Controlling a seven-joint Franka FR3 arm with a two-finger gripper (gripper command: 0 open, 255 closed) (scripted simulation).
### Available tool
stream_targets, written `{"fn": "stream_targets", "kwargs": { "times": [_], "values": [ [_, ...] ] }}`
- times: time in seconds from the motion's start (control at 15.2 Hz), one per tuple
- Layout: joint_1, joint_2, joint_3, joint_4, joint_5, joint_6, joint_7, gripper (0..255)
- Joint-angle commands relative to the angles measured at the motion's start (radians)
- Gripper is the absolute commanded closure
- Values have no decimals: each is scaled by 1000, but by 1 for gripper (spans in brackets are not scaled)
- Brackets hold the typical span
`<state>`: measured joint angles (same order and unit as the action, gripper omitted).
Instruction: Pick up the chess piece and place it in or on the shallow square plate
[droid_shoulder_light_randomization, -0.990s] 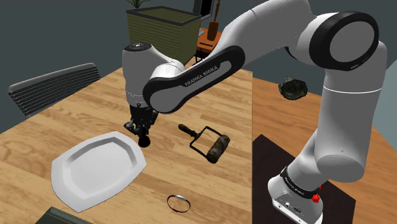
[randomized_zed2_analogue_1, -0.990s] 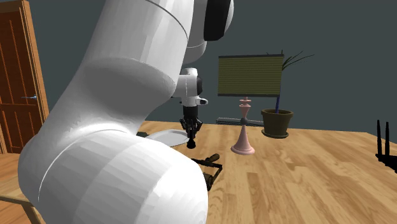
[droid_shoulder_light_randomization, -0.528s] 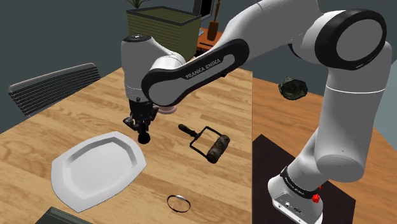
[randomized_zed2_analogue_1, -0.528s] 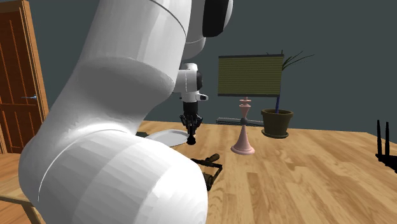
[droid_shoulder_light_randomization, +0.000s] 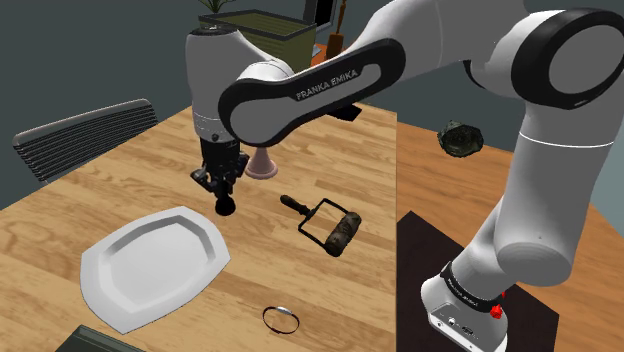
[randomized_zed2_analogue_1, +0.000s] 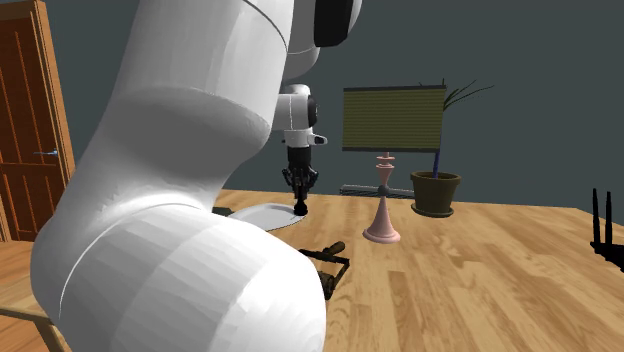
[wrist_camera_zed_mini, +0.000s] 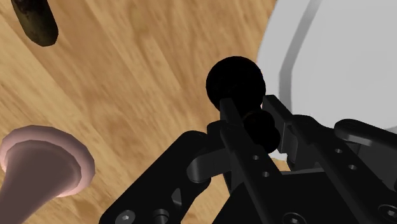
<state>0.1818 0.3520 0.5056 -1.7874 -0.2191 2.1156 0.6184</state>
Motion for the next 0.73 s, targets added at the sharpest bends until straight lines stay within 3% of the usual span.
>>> {"fn": "stream_targets", "kwargs": {
  "times": [0.0,0.2,0.66],
  "values": [
    [-3,-12,3,11,8,-22,-6,255],
    [-5,-27,8,32,19,-56,-13,255],
    [161,163,11,326,-68,-186,128,255]
  ]
}}
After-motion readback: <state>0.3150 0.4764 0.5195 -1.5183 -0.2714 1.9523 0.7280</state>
